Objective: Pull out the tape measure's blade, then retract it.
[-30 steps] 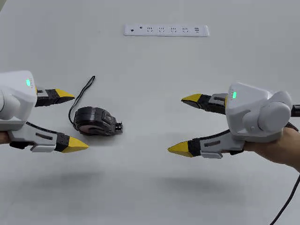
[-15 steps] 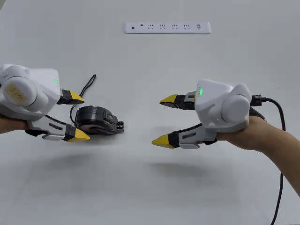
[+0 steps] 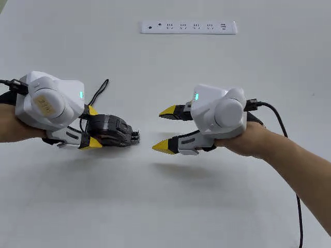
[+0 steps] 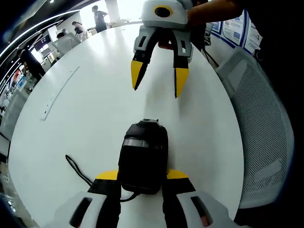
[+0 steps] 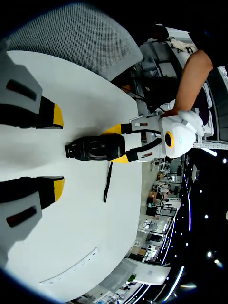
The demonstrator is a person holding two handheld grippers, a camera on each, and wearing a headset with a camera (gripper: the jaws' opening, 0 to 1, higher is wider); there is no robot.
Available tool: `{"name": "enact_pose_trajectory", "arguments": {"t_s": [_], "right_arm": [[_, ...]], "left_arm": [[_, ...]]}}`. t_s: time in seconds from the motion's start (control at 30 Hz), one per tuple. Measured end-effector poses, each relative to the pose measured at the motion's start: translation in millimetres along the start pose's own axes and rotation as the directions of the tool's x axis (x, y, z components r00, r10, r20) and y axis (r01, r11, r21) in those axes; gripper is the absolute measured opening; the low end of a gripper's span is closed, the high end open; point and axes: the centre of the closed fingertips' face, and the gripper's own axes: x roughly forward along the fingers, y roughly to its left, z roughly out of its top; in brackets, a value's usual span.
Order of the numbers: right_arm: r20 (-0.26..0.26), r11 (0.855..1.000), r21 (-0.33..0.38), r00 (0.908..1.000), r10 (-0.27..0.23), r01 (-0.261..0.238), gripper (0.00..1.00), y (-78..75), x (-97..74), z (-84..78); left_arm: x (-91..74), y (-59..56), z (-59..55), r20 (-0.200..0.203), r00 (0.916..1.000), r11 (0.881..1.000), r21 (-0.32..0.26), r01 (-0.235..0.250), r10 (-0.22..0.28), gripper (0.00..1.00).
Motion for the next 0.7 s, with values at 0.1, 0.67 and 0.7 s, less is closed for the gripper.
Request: {"name": "enact_pose_trajectory", "arguments": {"t_s": [0.1, 0.67, 0.7], "right_arm": [[-0.007, 1.0, -0.011, 0.9998, 0.016, -0.017, 0.38, 0.0, 11.5, 0.6], [-0.026, 0.996, -0.011, 0.9959, 0.087, -0.087, 0.23, 2.4, 48.4, -4.8], [-0.028, 0.996, -0.01, 0.9956, 0.09, -0.09, 0.23, 2.6, 49.7, -5.4]], "left_arm": [[1.6, -0.4, -1.1, -0.021, 0.9998, 1.0, 0.013, 0.007, -0.006, 0.3], [2.2, -1.2, -5.2, -0.049, 0.9984, 0.999, -0.019, 0.026, -0.027, 0.3], [2.2, -1.2, -5.4, -0.05, 0.9983, 0.999, -0.021, 0.027, -0.028, 0.3]]}}
